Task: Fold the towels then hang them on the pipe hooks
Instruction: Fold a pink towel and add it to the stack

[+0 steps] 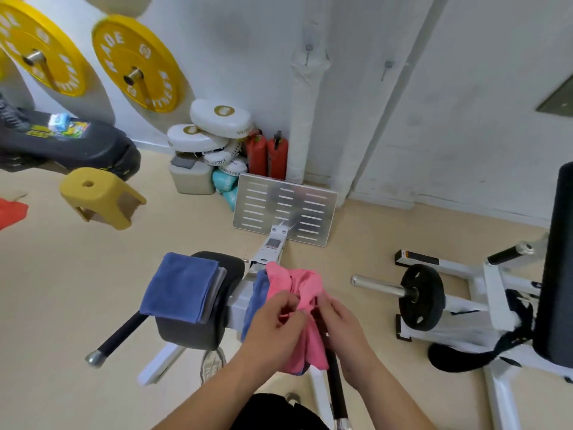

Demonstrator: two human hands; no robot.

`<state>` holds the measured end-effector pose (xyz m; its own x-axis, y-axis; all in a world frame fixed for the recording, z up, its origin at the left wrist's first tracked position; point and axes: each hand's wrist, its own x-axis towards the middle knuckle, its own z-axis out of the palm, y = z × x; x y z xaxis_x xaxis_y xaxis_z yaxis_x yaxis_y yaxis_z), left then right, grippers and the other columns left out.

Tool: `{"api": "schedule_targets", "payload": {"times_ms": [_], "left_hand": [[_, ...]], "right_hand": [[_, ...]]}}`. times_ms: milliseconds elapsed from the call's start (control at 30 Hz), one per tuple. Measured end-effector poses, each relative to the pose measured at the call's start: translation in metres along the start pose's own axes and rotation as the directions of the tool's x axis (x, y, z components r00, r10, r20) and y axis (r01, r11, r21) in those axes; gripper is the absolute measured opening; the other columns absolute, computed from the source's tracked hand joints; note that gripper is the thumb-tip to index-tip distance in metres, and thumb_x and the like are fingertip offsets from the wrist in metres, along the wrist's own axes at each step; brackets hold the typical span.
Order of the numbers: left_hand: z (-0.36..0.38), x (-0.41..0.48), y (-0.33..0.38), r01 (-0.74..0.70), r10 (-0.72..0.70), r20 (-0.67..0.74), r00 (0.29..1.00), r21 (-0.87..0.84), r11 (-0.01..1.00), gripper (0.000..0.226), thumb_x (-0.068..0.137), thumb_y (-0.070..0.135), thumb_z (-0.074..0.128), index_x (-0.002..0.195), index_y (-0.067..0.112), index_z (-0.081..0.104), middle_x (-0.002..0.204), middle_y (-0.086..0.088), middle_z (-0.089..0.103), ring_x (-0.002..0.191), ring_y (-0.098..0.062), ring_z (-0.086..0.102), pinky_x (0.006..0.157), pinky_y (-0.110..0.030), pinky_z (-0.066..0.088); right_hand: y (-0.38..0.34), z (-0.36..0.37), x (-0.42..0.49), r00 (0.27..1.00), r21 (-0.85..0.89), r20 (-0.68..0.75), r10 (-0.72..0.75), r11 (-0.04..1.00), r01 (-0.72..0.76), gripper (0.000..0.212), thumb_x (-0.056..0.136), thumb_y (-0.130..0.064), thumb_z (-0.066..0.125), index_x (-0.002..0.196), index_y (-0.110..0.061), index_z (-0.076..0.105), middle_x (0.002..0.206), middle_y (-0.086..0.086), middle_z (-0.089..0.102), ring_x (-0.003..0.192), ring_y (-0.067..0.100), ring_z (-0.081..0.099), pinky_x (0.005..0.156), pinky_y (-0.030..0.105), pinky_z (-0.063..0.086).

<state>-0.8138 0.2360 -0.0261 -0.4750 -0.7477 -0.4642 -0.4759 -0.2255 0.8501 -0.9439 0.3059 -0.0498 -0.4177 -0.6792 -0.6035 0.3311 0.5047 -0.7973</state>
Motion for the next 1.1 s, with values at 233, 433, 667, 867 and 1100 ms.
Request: {"api": "schedule_targets", "payload": {"times_ms": [233, 433, 667, 867, 1100], "left_hand": [[0.01, -0.046, 0.038, -0.22, 0.216, 0.269, 0.939, -0.017, 0.975, 0.012, 0.092, 0.018, 0.068, 0.08, 0.018, 0.072, 0.093, 0.007, 0.073, 0.083, -0.017, 0.069, 0.077, -0.038, 0.058], [-0.003, -0.041, 0.068, -0.442, 0.459, -0.072, 0.886, 0.172, 0.88, 0.023, 0.099, 0.02, 0.063, 0.106, 0.04, 0.07, 0.099, 0.019, 0.073, 0.093, 0.001, 0.067, 0.08, -0.016, 0.052], [0.02, -0.064, 0.115, -0.584, 0.445, 0.489, 0.75, 0.175, 0.793, 0.056, 0.089, 0.004, 0.06, 0.134, 0.037, 0.061, 0.119, 0.019, 0.071, 0.116, 0.003, 0.063, 0.1, -0.022, 0.051], [0.041, -0.076, 0.11, -0.625, 0.462, 0.507, 0.727, 0.212, 0.751, 0.007, 0.083, 0.019, 0.071, 0.088, 0.024, 0.072, 0.082, 0.003, 0.071, 0.079, -0.009, 0.065, 0.073, -0.033, 0.056], [0.036, -0.056, 0.109, -0.703, 0.439, 0.581, 0.686, 0.372, 0.606, 0.052, 0.077, 0.048, 0.076, 0.066, 0.005, 0.049, 0.065, -0.016, 0.046, 0.06, -0.024, 0.044, 0.063, -0.045, 0.045]], "right_hand": [[-0.046, -0.043, -0.031, 0.988, 0.118, -0.066, -0.143, 0.982, 0.15, 0.02, 0.089, -0.002, 0.075, 0.108, -0.005, 0.071, 0.102, 0.019, 0.078, 0.088, 0.025, 0.073, 0.077, 0.035, 0.057], [-0.086, -0.082, -0.088, 0.921, -0.294, 0.186, -0.342, 0.875, 0.384, 0.031, 0.075, 0.005, 0.078, 0.089, -0.022, 0.075, 0.092, 0.005, 0.075, 0.084, 0.014, 0.067, 0.075, 0.029, 0.056], [-0.1, -0.104, -0.146, 0.849, -0.262, 0.233, -0.474, 0.81, 0.524, 0.016, 0.087, -0.004, 0.071, 0.089, -0.015, 0.082, 0.089, 0.006, 0.08, 0.092, 0.016, 0.074, 0.08, 0.027, 0.057], [-0.095, -0.123, -0.17, 0.852, -0.444, 0.099, -0.515, 0.743, 0.501, 0.048, 0.085, 0.001, 0.073, 0.103, -0.044, 0.073, 0.088, -0.009, 0.073, 0.082, 0.002, 0.067, 0.075, 0.016, 0.053], [-0.086, -0.145, -0.154, 0.719, -0.564, -0.242, -0.652, 0.698, 0.442, 0.034, 0.092, -0.002, 0.063, 0.103, -0.032, 0.075, 0.097, -0.021, 0.07, 0.1, -0.005, 0.063, 0.084, 0.016, 0.052]]}}
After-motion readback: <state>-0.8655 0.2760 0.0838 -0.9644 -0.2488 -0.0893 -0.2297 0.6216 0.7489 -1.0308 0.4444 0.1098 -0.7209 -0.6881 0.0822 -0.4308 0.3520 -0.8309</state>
